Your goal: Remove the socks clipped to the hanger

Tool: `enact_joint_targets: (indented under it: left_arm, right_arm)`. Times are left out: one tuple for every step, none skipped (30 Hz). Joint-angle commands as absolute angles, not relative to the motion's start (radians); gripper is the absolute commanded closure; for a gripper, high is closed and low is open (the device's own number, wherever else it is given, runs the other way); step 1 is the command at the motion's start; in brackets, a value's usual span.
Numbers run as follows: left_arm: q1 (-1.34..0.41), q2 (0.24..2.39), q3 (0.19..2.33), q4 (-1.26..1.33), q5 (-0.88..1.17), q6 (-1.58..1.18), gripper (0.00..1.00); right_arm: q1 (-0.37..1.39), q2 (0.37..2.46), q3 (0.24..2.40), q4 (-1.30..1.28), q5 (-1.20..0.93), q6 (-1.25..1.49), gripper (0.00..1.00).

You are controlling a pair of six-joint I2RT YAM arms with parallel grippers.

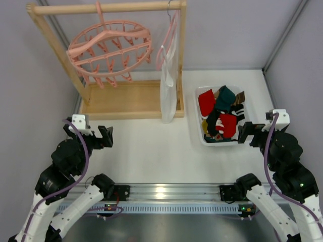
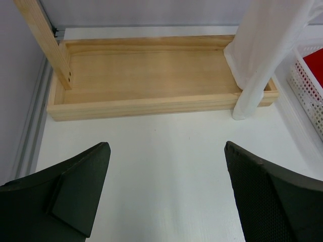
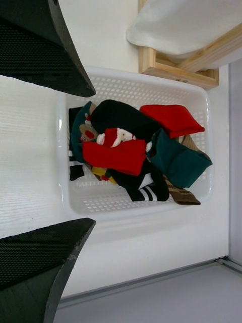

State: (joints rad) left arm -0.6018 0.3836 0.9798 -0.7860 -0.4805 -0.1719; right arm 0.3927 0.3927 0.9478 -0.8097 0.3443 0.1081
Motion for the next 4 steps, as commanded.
enact_joint_targets:
  left_arm:
    - [-0.600, 0.391, 1.003, -0.778, -0.492, -0.160, 0.02]
    - [-0.600, 0.394, 1.002, -0.778, -0.494, -0.160, 0.02]
    - [-0.598, 0.393, 1.003, -0.778, -0.495, -0.160, 0.02]
    - [-0.598, 0.393, 1.002, -0.778, -0.495, -0.163, 0.02]
  right_arm:
    - [0.397, 0.397, 0.948, -0.799, 0.365, 0.109, 0.01]
    - [0.399, 0.396, 0.946, -0.801, 0.371, 0.109, 0.00]
    - [0.399, 0.397, 0.946, -0.801, 0.376, 0.109, 0.00]
    - [0.397, 0.397, 0.945, -0.799, 0.374, 0.109, 0.00]
